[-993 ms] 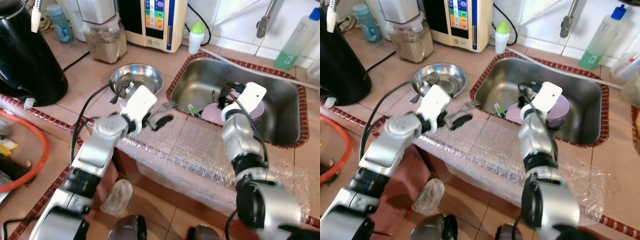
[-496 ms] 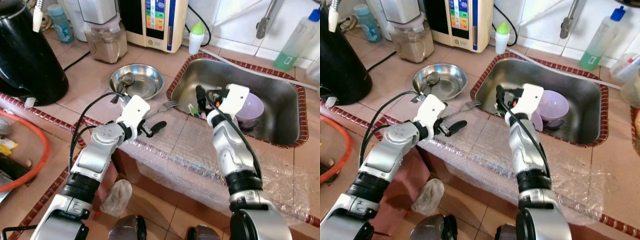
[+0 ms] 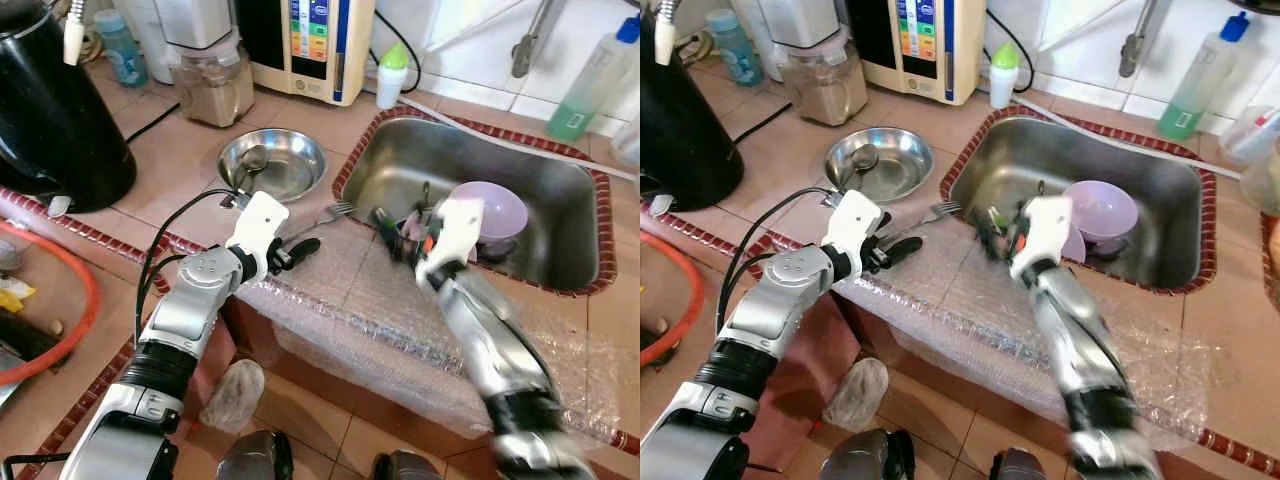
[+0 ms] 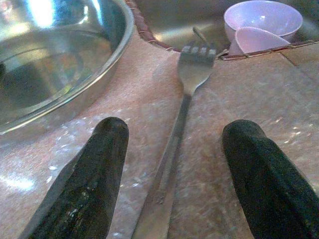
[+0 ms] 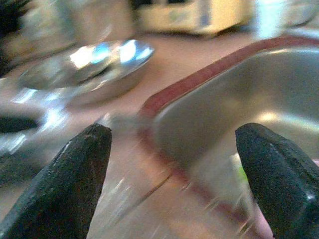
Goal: Kitchen organization
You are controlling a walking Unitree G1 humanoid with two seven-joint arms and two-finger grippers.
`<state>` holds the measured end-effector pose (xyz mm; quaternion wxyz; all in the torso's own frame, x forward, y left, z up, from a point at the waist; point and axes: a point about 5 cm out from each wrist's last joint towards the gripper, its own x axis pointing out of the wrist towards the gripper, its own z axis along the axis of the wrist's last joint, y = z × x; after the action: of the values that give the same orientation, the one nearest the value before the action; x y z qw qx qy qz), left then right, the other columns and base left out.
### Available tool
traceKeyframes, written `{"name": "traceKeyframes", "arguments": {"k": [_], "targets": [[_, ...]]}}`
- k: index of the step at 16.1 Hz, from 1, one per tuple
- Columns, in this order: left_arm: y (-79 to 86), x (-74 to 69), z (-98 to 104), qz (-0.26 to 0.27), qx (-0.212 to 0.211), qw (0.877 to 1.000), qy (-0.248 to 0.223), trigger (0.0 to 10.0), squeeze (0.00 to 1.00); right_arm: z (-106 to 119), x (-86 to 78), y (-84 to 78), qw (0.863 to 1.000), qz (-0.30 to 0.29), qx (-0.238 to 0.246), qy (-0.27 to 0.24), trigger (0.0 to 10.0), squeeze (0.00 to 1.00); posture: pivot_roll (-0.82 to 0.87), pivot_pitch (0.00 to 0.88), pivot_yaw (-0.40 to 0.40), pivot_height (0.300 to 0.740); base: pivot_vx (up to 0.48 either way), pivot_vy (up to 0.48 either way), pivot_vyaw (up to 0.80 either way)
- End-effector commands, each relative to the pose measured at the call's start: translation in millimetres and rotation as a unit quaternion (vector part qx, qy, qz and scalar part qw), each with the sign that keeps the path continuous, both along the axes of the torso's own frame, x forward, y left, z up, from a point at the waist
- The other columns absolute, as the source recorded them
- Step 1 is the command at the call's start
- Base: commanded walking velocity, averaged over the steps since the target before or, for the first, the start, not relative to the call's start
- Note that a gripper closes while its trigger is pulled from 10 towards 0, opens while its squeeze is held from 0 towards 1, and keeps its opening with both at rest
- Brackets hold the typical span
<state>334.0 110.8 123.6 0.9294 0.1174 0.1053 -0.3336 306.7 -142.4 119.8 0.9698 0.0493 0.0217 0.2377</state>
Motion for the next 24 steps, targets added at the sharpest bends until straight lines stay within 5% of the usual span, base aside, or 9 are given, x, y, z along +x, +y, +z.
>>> {"name": "traceKeyframes", "arguments": {"k": [1,5,11,15,23,24], "targets": [[5.4,2.6,-0.7,0.01,0.002,1.0,0.005,0.0,0.0,0.1,-5.5,3.5,0.999,0.038,-0.011,0.008,10.0,0.0,0.04,0.037,0.026,0.74,0.0,0.0,0.0],[5.6,0.6,-3.5,-0.002,0.005,1.0,0.007,0.0,0.0,-5.6,-14.8,2.5,0.994,0.091,-0.052,0.016,10.0,0.0,0.03,0.031,0.022,0.74,0.0,0.0,0.0],[5.8,2.5,-2.1,0.015,-0.012,1.0,-0.002,0.0,0.0,-7.2,-25.9,29.9,0.985,0.162,-0.051,0.024,10.0,0.0,0.04,0.032,0.013,0.74,0.0,0.0,0.0],[2.0,6.8,6.9,0.042,-0.049,0.997,-0.03,0.0,0.0,-12.6,-16.7,27.4,0.991,0.114,-0.052,0.04,10.0,0.0,0.02,0.029,0.004,0.74,0.0,0.0,0.0],[-4.3,4.9,7.9,0.011,-0.05,0.998,-0.033,0.0,0.0,-15.5,-12.9,28.8,0.994,0.085,-0.053,0.034,10.0,0.0,0.06,0.025,0.014,0.74,0.0,0.0,0.0],[-5.7,4.0,8.4,0.007,-0.053,0.998,-0.035,6.6,0.82,-14.4,-11.7,29.7,0.994,0.087,-0.054,0.032,10.0,0.0,0.06,0.025,0.014,0.74,0.0,0.0,0.0]]}}
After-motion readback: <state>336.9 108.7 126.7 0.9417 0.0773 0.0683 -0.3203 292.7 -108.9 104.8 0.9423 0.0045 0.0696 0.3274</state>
